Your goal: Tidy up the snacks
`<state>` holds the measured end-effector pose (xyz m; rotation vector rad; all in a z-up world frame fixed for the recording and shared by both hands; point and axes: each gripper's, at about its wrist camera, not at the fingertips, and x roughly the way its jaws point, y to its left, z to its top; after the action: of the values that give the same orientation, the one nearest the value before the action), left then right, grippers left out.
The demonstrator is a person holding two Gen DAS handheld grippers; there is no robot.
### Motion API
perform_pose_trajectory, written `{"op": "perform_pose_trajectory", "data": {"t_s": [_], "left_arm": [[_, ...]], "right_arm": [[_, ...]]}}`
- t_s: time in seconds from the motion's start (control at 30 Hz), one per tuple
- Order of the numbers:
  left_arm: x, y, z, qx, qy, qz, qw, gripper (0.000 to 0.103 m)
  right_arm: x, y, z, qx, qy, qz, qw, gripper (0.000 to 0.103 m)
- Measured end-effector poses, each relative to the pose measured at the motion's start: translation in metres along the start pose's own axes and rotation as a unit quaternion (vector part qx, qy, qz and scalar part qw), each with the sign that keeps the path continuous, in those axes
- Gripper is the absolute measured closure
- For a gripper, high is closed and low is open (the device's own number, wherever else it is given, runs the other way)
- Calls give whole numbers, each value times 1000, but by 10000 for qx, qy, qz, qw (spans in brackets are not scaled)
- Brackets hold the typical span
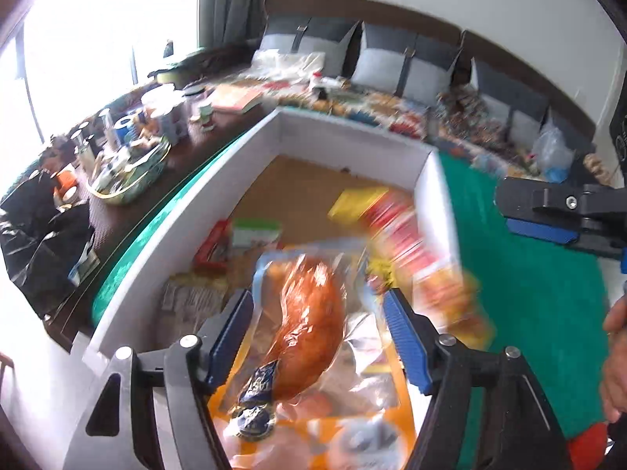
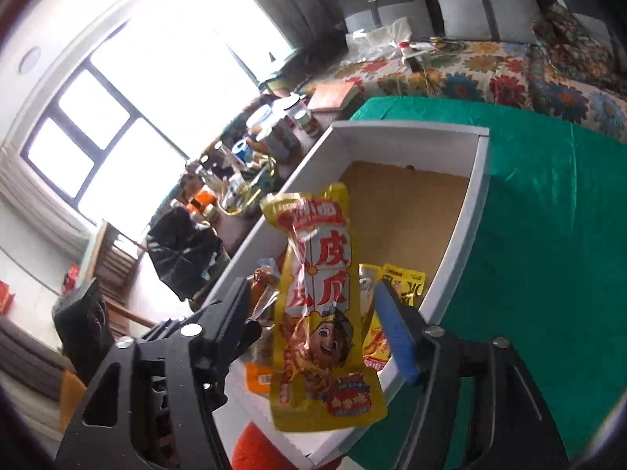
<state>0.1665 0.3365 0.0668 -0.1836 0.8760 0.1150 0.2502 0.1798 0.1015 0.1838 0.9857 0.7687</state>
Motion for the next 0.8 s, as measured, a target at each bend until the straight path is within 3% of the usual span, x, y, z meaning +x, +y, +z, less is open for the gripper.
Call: {"op": "perform_pose_trajectory", "data": {"t_s": [0.03,0.1,0.2,0.27,0.3,0.4,0.5,0.57,0.7,0.8], "left_arm": [[2,1,-6,-9,-17,-6,10000,33],[-1,1,-18,-12,-200,44,9998,21],[-27,-5,-29,46,-680,428,9968,17],[-50,-9,-37,46,-1009,749,9921,6],[-65,-12,-39,38,-1251,968,9874,0],[-95,-13,-38,-115,-1686,1336,9765,0],[-98,-5,-31,-437,-1484,1209,9805,0],[-96,-3,-34,-520,-1336,1103,9835,0],[-90,4,-40,-520,-1177,1284,9833,0],[-86,8,-41,-429,-1022,1160,9870,0]], "right_arm": [[9,-1,-9,-32,106,-85,9999,28],[14,-7,-24,15,231,-124,9997,28],[-4,-21,-36,-81,149,-333,9993,27],[-22,-24,-34,-333,-57,-587,9977,27],[-32,-20,-34,-485,-177,-716,9961,22],[-45,-4,-36,-1137,-407,-1175,9857,16],[-49,9,-46,-1665,-400,-1566,9727,16],[-51,15,-53,-1782,-451,-1607,9697,16],[-52,19,-60,-1729,-422,-1667,9698,16],[-48,19,-62,-1686,-337,-1680,9707,16]]}}
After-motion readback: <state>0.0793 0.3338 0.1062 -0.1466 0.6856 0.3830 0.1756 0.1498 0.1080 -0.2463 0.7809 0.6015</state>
